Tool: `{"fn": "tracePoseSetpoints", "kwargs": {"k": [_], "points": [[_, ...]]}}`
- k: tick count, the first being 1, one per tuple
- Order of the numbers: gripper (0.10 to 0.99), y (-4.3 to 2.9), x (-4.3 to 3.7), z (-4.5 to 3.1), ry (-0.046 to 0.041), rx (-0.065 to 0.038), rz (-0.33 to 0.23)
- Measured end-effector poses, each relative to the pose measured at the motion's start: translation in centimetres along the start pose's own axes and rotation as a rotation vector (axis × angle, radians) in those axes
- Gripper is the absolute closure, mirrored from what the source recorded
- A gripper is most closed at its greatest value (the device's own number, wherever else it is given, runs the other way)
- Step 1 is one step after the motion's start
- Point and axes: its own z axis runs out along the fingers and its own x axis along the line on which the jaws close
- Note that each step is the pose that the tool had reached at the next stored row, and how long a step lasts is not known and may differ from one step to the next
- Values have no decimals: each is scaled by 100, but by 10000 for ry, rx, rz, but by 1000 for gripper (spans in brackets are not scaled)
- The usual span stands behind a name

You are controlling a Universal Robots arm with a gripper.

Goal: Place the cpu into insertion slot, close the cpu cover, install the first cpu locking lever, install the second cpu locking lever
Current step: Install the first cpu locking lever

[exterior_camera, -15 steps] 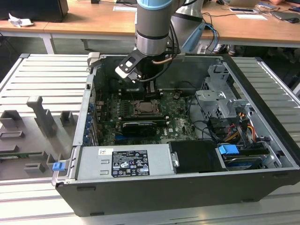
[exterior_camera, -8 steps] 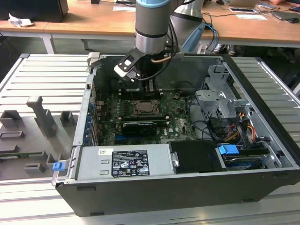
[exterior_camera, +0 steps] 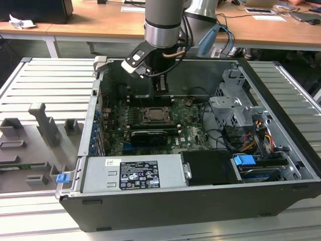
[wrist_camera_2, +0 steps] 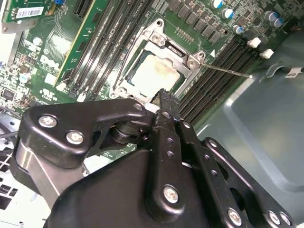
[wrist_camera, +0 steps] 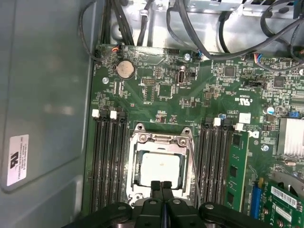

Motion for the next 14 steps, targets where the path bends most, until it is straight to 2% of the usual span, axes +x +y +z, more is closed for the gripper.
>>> {"fn": "tracePoseSetpoints", "kwargs": {"k": [2,5,9,14], "points": [[980,0,3,-72,0,1,-3],[980,0,3,-73,4,17,-423],[980,1,3,-72,13,69,-1725],[980,0,3,-71,19,94,-2333]]}}
